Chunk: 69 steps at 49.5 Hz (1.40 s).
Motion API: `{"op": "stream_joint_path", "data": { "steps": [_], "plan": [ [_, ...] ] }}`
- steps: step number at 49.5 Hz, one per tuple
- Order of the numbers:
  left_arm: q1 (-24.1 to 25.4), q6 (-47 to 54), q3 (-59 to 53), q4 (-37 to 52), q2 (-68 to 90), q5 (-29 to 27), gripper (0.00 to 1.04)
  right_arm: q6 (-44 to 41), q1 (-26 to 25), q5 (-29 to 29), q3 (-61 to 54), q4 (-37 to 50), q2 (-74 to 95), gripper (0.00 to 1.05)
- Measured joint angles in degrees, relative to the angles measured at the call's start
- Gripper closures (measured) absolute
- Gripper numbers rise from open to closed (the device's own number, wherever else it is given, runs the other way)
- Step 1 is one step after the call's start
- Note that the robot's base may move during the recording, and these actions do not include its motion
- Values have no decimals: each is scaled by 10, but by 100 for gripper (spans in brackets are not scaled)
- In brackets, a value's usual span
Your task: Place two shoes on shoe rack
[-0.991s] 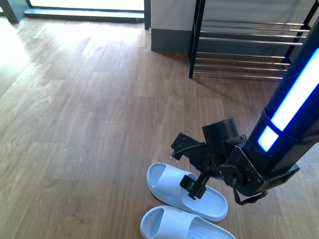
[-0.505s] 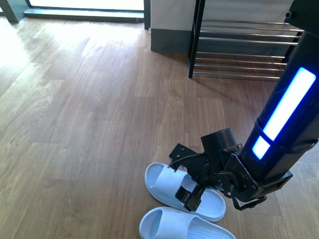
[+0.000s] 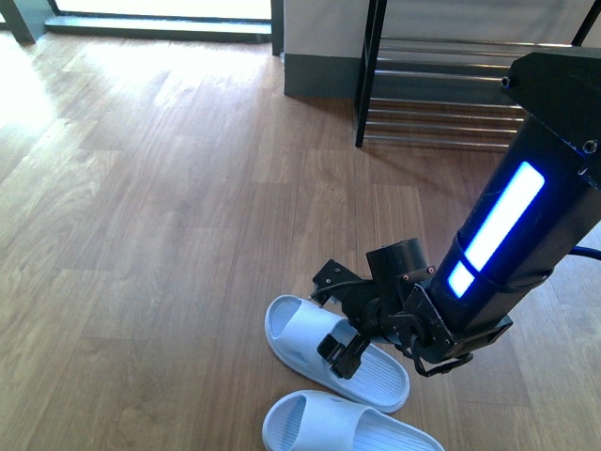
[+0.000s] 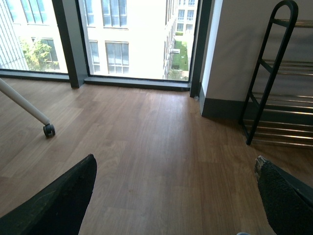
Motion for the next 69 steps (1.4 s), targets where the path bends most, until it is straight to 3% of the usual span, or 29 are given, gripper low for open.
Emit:
{"op": "stream_joint_path", "data": {
  "steps": [5,25,29,42,56,69],
  "plan": [
    [0,0,0,0,0,0,9,8,-4,3,15,2,10,14],
    [0,0,0,0,0,0,9,31,0,53,-3,27,12,92],
    [0,0,0,0,0,0,9,32,-8,52,-5,33,12,103],
    [0,0,0,0,0,0,9,40,-40,59,-47,55,-9,103],
    [0,0,0,0,0,0,9,-36,-132,85,-206,78,-192,103],
    [0,0,0,0,0,0,9,-49,-173,106,-319,101,-348,103]
  ]
}}
